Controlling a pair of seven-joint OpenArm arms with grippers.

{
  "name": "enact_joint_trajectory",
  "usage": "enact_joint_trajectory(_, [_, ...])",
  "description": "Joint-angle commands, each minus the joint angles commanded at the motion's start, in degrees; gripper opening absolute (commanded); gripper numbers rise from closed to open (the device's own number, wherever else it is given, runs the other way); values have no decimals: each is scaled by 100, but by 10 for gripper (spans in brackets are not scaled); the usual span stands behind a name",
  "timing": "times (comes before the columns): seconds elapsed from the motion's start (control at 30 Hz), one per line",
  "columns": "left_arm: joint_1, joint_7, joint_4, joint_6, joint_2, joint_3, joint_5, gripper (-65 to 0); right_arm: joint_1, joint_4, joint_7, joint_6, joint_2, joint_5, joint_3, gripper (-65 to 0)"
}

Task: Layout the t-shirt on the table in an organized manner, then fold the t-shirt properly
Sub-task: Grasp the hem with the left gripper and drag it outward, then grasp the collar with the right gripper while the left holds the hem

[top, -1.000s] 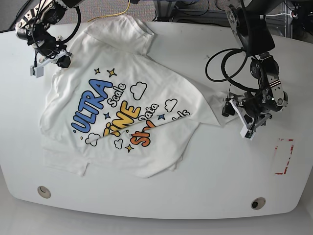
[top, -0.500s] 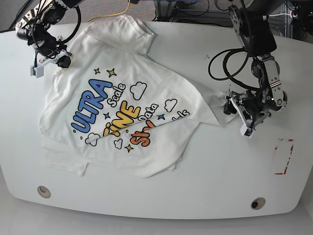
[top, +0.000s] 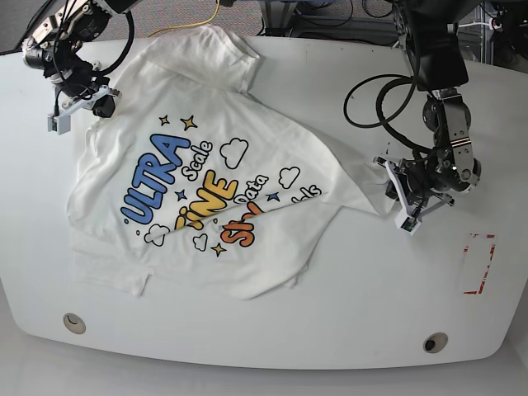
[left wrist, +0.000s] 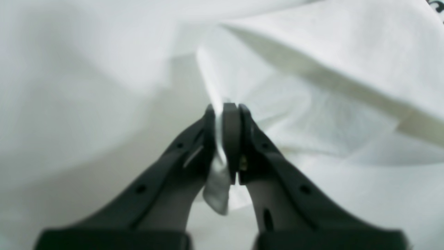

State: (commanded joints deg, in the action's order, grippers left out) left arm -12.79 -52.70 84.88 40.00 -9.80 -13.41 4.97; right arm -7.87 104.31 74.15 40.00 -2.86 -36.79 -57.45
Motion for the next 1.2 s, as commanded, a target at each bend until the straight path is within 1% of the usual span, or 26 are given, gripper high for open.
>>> enact_joint_trajectory(0.07, [0,0,325,0,-123,0,-9,-650,-9,185,0,0,-9,0,62,-650])
enact_joint_trajectory(0.23, [-26,0,1029,0,-431,0,-9,-650,9,404,0,0,-255,0,273,-650])
enact_joint_trajectory(0.33, [-62,0,1257,0,-571,9,-9,-650,18,396,0,0,-281,0,299,-650])
enact_joint_trajectory(0.37, [-62,0,1345,0,-659,9,-9,-650,26,396,0,0,-343,0,316,-650])
enact_joint_trajectory(0.57, [-18,0,1618,0,-862,9,-9,-650,26,387,0,0,-448,0,316,-650])
enact_joint_trajectory(0.63, [-9,0,1670,0,-905,9,-9,-650,9,387,0,0,-510,-9,316,-650])
enact_joint_trajectory(0.8, [158,0,1697,0,-923,-26,-9,-650,-26,387,0,0,-519,-9,316,-650])
enact_joint_trajectory(0.9, [334,0,1829,0,-1055,-18,-9,-650,-35,387,0,0,-527,-9,316,-650])
enact_joint_trajectory(1.13, [677,0,2057,0,-1037,-9,-9,-650,-123,378,44,0,-501,-9,325,-650])
enact_joint_trajectory(1.2, [721,0,2057,0,-1029,-9,-9,-650,-141,369,44,0,-492,0,413,-650])
